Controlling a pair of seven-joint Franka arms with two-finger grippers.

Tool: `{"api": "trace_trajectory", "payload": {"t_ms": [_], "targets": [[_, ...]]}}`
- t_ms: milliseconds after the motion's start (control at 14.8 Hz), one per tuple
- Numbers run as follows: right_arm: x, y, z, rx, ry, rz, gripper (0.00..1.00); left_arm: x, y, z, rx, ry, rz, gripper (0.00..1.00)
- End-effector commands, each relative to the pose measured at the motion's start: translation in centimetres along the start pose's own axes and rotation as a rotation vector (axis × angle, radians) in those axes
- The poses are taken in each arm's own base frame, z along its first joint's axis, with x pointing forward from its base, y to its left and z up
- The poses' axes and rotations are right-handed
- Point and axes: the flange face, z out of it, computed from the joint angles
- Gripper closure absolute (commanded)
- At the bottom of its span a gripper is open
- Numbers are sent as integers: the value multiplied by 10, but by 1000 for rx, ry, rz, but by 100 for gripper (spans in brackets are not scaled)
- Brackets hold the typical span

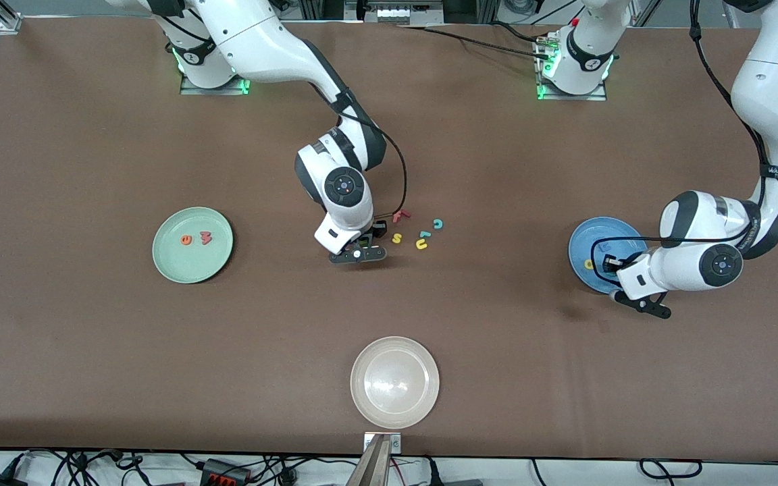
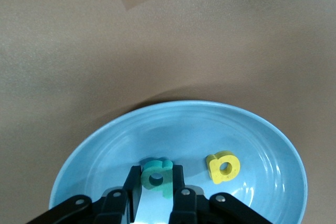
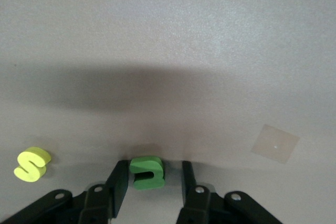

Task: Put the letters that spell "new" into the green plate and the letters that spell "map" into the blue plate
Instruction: 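Drop the u on the green plate while the left gripper drops q on blue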

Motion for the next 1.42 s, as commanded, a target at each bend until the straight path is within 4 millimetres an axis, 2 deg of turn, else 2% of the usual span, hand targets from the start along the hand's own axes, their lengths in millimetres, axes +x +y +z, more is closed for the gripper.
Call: {"api": "trace_trajectory", "payload": {"t_ms": [0,202,337,540,675,742,877,1147,1282,1350], "targets": [[7,-4,2,6,9,7,57,-4,1,-9,28,7,18,0],[7,-4,1,5,10,-2,74,-4,4,-22,38,-11,17,0],[7,-4,1,5,8,-2,83,-5,9,-43,58,-27,5,0],[11,-1,-9,7,16,-3,85,-11,36,-86,98,-46,-44,0],[16,9,-14,6,10,13,85,-16,61,-113,122,-59,-95,0],[23,22,-25,-7,5,28,85,-16,69,-130,134,-59,-124,0],[33,57,-32,-81,-41,27,85,-16,87,-160,135,-92,-157,0],[56,153,-55,-167,-158,15,85,-17,113,-218,133,-102,-163,0],[60,196,-73,-164,-204,-18,85,-23,115,-247,131,-114,-164,0],[60,226,-81,-154,-226,-31,85,-26,117,-262,129,-118,-165,0]]}}
